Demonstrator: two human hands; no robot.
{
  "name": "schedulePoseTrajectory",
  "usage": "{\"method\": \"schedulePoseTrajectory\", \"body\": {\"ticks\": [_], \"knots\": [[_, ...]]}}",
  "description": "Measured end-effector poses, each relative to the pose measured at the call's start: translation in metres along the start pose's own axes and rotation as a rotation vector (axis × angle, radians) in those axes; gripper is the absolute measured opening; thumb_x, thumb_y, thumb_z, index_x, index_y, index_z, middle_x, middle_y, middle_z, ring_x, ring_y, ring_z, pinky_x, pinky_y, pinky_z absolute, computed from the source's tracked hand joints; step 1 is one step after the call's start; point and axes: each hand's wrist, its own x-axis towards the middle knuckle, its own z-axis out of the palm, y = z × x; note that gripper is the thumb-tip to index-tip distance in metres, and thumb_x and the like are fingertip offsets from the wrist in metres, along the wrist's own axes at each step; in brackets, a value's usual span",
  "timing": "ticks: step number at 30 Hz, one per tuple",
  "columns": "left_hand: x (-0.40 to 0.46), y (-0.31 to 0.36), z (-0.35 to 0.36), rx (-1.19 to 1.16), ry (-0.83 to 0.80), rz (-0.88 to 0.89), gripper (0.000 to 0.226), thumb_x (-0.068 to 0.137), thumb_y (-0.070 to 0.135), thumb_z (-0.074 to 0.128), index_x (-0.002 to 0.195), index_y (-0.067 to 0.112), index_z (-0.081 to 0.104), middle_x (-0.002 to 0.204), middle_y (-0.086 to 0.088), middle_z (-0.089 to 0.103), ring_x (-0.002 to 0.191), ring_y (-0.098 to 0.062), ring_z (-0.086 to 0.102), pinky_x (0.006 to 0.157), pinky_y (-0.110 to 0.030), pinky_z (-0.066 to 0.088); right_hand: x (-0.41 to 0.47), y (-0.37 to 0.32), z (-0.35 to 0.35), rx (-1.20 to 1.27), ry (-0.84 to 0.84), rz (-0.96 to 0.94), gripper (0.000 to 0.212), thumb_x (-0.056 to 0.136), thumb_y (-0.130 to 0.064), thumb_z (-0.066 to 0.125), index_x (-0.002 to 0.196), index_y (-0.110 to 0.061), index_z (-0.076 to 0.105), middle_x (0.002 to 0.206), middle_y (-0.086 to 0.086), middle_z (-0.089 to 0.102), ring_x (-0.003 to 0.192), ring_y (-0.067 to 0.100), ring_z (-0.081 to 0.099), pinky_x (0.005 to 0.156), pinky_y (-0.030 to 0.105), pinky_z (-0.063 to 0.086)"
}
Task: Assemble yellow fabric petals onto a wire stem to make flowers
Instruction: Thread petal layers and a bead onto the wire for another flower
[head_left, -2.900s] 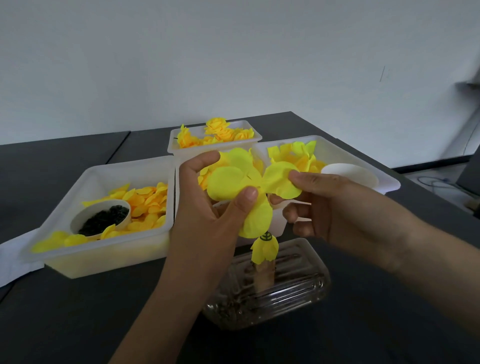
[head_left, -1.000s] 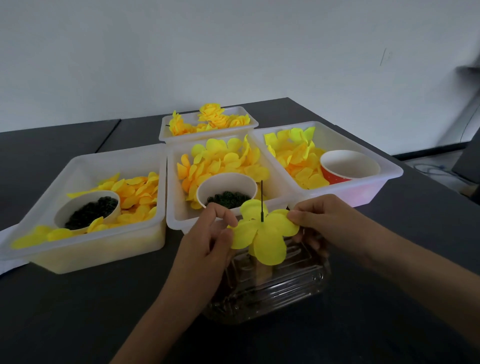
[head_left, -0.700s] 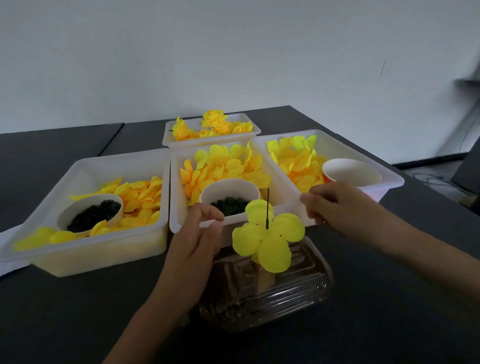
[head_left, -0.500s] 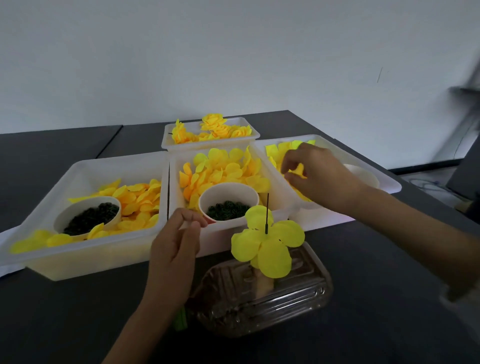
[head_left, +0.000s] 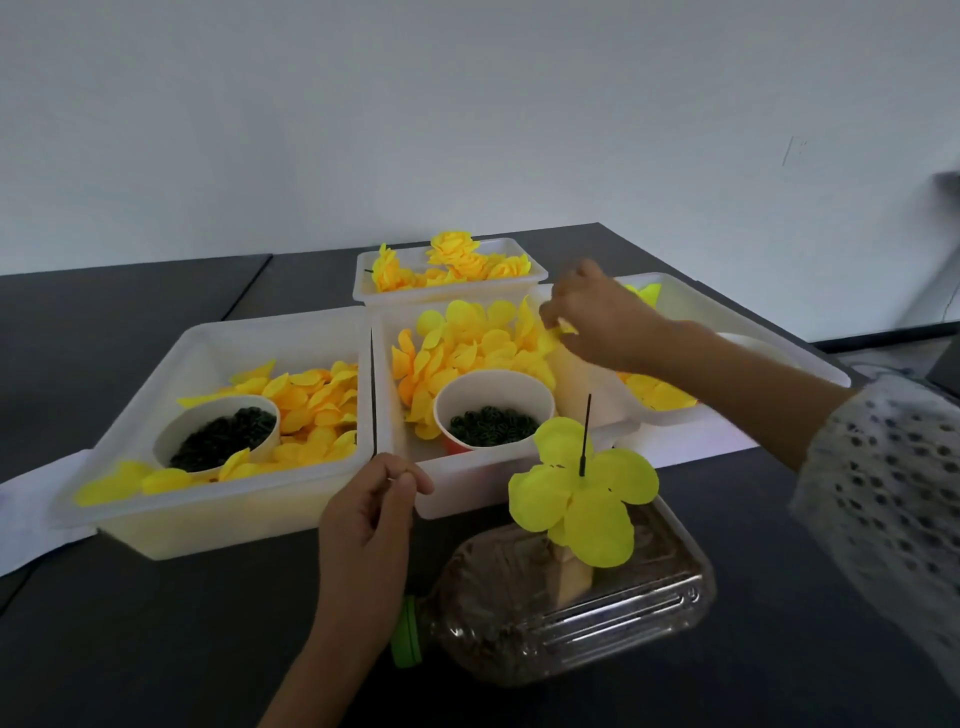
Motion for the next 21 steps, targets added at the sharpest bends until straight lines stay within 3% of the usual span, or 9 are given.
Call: {"method": "schedulePoseTrajectory", "body": {"ticks": [3, 7, 11, 14, 16, 18, 21], "knots": [[0.000, 0.007, 0.000, 0.017, -0.004, 0.052, 0.023, 0.090, 0.033, 0.045, 0.073, 0.027, 0.060, 0.065, -0.008, 0.053, 0.049, -0.015, 0.041, 0.048, -0.019, 0.032, -0.004, 0.014, -0.033, 0.226, 0.097, 0.026, 0.013, 0.091, -0.020, 0.060, 0.098, -0.011, 0.067, 0.104, 0.013, 0.061, 0.105, 0.032, 0.050, 0.094, 0.037, 0.035], [0.004, 0.026, -0.001, 0.001, -0.053, 0.101, 0.025, 0.089, 0.039, 0.043, 0.077, 0.028, 0.061, 0.058, -0.002, 0.049, 0.046, -0.007, 0.038, 0.046, -0.016, 0.029, -0.026, 0.019, -0.087, 0.604, 0.196, 0.137, 0.015, 0.092, -0.015, 0.063, 0.080, -0.006, 0.065, 0.079, 0.008, 0.062, 0.076, 0.019, 0.054, 0.069, 0.027, 0.038], [0.013, 0.054, 0.002, -0.031, -0.113, 0.143, 0.025, 0.091, 0.037, 0.041, 0.088, 0.025, 0.063, 0.057, 0.002, 0.050, 0.049, -0.007, 0.044, 0.049, -0.012, 0.034, -0.053, 0.010, -0.124, 1.037, 0.080, 0.228, 0.029, 0.096, -0.023, 0.056, 0.091, 0.004, 0.066, 0.086, 0.019, 0.063, 0.068, 0.013, 0.057, 0.063, 0.023, 0.045], [0.021, 0.075, 0.010, -0.064, -0.156, 0.107, 0.034, 0.088, 0.050, 0.038, 0.095, 0.027, 0.062, 0.068, 0.001, 0.057, 0.057, -0.008, 0.050, 0.051, -0.014, 0.037, -0.073, -0.004, -0.135, 1.316, -0.038, 0.253, 0.029, 0.090, -0.028, 0.059, 0.095, -0.002, 0.068, 0.090, 0.017, 0.062, 0.065, 0.014, 0.055, 0.059, 0.023, 0.043], [0.024, 0.086, 0.018, -0.065, -0.193, 0.070, 0.041, 0.088, 0.058, 0.040, 0.088, 0.023, 0.061, 0.068, 0.003, 0.057, 0.058, -0.009, 0.049, 0.054, -0.019, 0.036, -0.083, -0.013, -0.136, 1.418, -0.128, 0.259, 0.027, 0.080, -0.032, 0.061, 0.087, -0.007, 0.069, 0.085, 0.013, 0.061, 0.064, 0.015, 0.052, 0.060, 0.027, 0.041], [0.026, 0.093, 0.024, -0.073, -0.217, 0.043, 0.053, 0.092, 0.059, 0.044, 0.072, 0.011, 0.053, 0.056, 0.005, 0.049, 0.052, -0.007, 0.042, 0.055, -0.023, 0.033, -0.090, -0.020, -0.130, 1.477, -0.218, 0.262, 0.022, 0.078, -0.033, 0.062, 0.079, -0.012, 0.070, 0.078, 0.007, 0.062, 0.062, 0.014, 0.052, 0.056, 0.025, 0.042], [0.021, 0.101, 0.027, -0.111, -0.255, 0.048, 0.048, 0.093, 0.040, 0.047, 0.063, 0.003, 0.040, 0.050, 0.006, 0.035, 0.045, -0.003, 0.031, 0.049, -0.013, 0.033, -0.096, -0.025, -0.115, 1.493, -0.302, 0.290, 0.021, 0.085, -0.031, 0.060, 0.071, -0.018, 0.070, 0.068, -0.001, 0.063, 0.058, 0.012, 0.051, 0.050, 0.021, 0.042]]}}
